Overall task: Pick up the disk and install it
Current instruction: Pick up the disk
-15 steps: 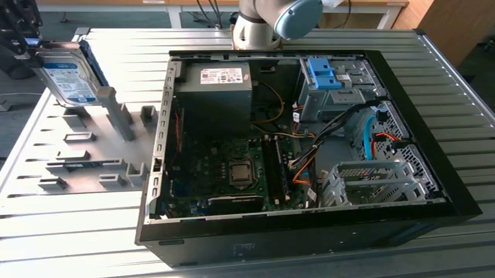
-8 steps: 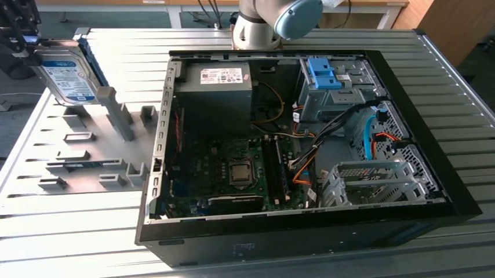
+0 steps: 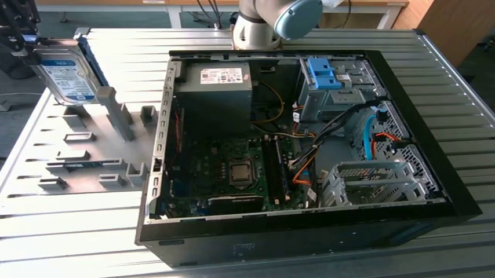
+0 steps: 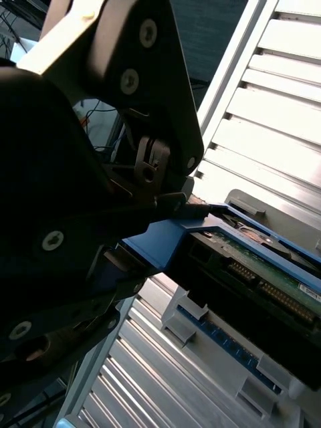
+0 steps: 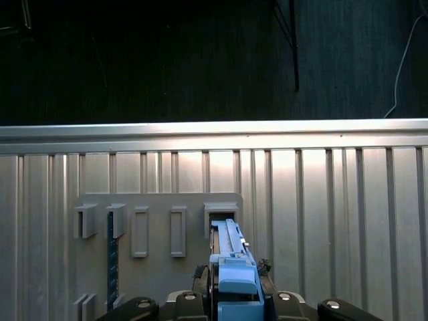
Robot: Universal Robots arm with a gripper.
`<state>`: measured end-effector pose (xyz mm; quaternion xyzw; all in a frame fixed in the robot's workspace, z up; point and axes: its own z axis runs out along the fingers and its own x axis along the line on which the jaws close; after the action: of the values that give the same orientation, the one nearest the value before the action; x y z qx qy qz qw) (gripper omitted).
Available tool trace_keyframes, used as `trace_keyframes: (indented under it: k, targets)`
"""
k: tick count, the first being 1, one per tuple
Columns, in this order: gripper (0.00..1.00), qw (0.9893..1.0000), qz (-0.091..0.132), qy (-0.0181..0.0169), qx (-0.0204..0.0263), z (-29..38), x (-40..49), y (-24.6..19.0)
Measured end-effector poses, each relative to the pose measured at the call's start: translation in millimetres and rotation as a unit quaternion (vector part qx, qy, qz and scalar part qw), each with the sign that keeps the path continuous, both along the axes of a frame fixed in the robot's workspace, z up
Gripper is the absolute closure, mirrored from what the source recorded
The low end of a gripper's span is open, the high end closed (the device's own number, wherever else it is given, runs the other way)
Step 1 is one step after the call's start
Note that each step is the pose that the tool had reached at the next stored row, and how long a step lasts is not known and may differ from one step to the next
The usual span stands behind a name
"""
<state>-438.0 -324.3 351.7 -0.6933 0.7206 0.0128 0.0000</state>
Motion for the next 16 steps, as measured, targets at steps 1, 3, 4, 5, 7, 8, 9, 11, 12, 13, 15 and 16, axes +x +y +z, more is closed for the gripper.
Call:
trace_keyframes:
  k: [1,3,4,5,7,8,9,11,12,13,15,16]
  targets:
    - [0.63,1.0,0.0,0.0,0.0,0.5,0.0,0.0]
    - [0.63,1.0,0.0,0.0,0.0,1.6,0.0,0.0]
    - [0.63,1.0,0.0,0.0,0.0,2.0,0.0,0.0]
    - [0.63,1.0,0.0,0.0,0.0,2.4,0.0,0.0]
    - [0.63,1.0,0.0,0.0,0.0,3.3,0.0,0.0]
    - [0.63,1.0,0.0,0.0,0.0,3.8,0.0,0.0]
    - [0.63,1.0,0.0,0.0,0.0,4.2,0.0,0.0]
    - [0.63,1.0,0.0,0.0,0.0,4.9,0.0,0.0]
    - [0.63,1.0,0.0,0.0,0.0,5.3,0.0,0.0]
    - [0.63,1.0,0.0,0.0,0.0,5.8,0.0,0.0]
    - [0.63,1.0,0.0,-0.0001,0.0,6.5,0.0,0.0]
    - [0.63,1.0,0.0,-0.0001,0.0,6.9,0.0,0.0]
